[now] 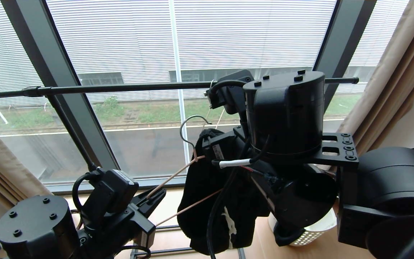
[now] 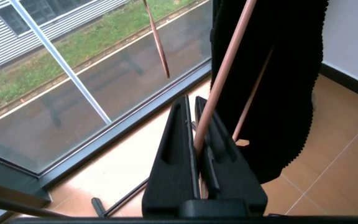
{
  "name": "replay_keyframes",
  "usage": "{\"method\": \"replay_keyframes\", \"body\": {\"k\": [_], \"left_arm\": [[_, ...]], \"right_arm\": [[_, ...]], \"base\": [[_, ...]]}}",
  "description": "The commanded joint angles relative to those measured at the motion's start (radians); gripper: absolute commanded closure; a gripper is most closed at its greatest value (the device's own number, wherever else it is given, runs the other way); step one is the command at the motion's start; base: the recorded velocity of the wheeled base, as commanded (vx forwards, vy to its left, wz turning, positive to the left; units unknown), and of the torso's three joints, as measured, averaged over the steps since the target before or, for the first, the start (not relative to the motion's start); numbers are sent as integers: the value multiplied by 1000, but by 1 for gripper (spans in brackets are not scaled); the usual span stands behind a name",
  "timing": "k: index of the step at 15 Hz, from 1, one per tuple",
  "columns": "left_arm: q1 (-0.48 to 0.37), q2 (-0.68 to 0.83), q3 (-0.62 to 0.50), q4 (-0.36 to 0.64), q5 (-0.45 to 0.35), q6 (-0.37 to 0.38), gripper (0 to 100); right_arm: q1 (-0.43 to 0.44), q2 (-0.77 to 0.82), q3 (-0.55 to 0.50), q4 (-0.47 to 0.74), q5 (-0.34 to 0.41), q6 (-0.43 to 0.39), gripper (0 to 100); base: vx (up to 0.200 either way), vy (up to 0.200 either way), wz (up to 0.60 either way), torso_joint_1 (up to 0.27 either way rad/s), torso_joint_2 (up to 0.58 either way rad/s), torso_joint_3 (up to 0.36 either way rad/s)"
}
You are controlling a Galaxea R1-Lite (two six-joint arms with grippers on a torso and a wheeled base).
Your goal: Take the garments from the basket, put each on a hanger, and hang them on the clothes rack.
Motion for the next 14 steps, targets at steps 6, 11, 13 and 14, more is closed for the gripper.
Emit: {"method": "replay_keyframes", "body": {"k": [6, 11, 13, 14], "left_arm": [[46, 58, -15, -53, 2, -20, 100], [46, 75, -12, -100, 19, -22, 100], [46, 75, -12, -100, 20, -22, 100], [46, 73, -12, -100, 20, -22, 100]], "right_arm": [[12, 0, 10, 5, 0, -2, 0], [23, -3, 19, 7, 0, -3, 0], [24, -15, 23, 7, 1, -3, 0], [24, -20, 25, 8, 1, -3, 0]], "base": [[0, 0, 0, 0, 0, 0], [0, 0, 0, 0, 0, 0], [0, 0, 0, 0, 0, 0], [0, 0, 0, 0, 0, 0]]}}
